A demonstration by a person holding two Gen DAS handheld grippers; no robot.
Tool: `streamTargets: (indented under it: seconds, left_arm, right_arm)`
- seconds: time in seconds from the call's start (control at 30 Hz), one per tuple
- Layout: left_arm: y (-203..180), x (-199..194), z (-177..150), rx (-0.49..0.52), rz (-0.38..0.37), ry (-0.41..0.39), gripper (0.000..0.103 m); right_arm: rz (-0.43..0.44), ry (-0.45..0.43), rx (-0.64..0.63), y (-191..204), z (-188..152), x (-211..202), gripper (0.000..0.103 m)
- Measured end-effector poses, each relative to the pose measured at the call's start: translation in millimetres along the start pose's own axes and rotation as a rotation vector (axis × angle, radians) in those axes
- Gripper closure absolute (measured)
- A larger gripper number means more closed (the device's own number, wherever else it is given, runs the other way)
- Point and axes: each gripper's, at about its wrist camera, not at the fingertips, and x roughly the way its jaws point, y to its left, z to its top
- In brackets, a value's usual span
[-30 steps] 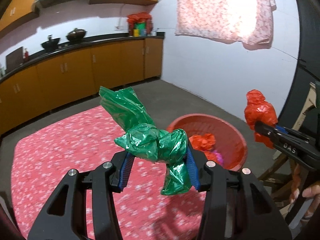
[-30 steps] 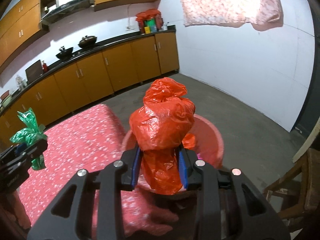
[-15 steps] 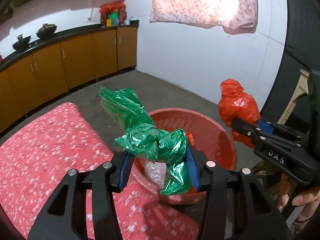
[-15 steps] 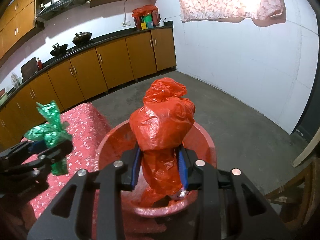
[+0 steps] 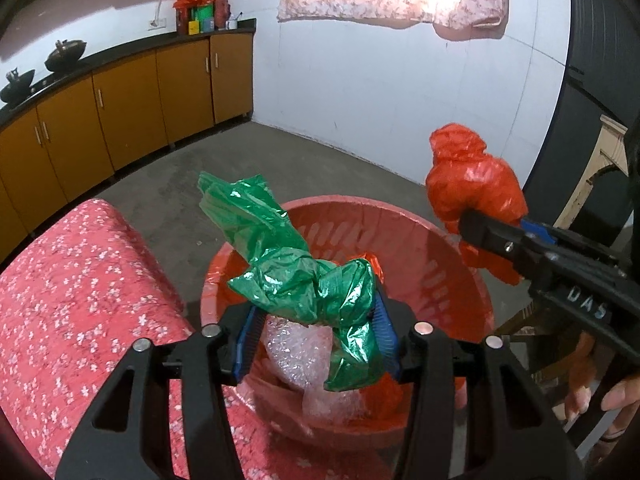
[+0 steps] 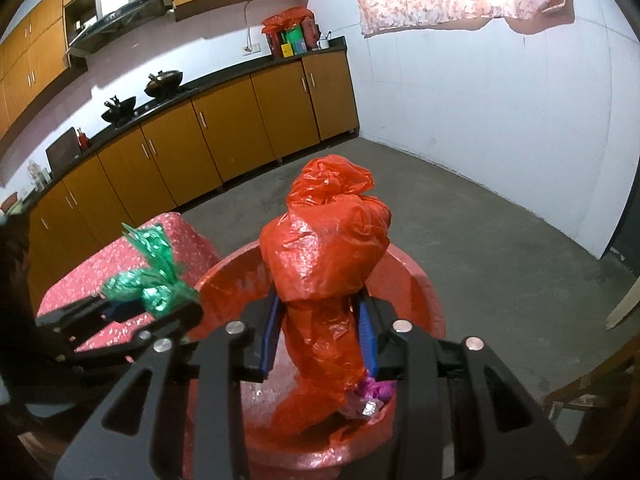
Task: Collect trash
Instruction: 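Carry the green and orange bags over the red basket with both tools, then open both tools to drop the bags into the red basket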
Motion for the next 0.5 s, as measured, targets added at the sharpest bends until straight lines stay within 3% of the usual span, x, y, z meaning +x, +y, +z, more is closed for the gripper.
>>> streamTargets:
  seconds: [0.23, 0.4, 0.47, 0.5]
  left_arm:
    - [4.3, 10.7, -3.7, -0.022, -0.005, 0.032, 0.043]
    - [8.0, 5.4, -6.3, -0.029, 0.001, 0.031, 0.038]
    - [10.7, 0.9, -7.5, -0.038, 0.010, 0.023, 0.036]
    - [13.5, -3.6, -8.8, -0.043, 0.019, 0.016, 0.035]
  right_arm:
    - [0.043, -0.019, 0.045, -13.0, -4.4, -1.4, 0.053]
    - [0.022, -0.035, 0.047, -13.5, -5.4, -8.7, 0.044]
    - [-0.017, -0.070, 0.055, -15.4, -7.1, -19.4, 0.021]
    - [-0.037, -0.093, 0.053, -14.7, -7.6, -25.4, 0.015]
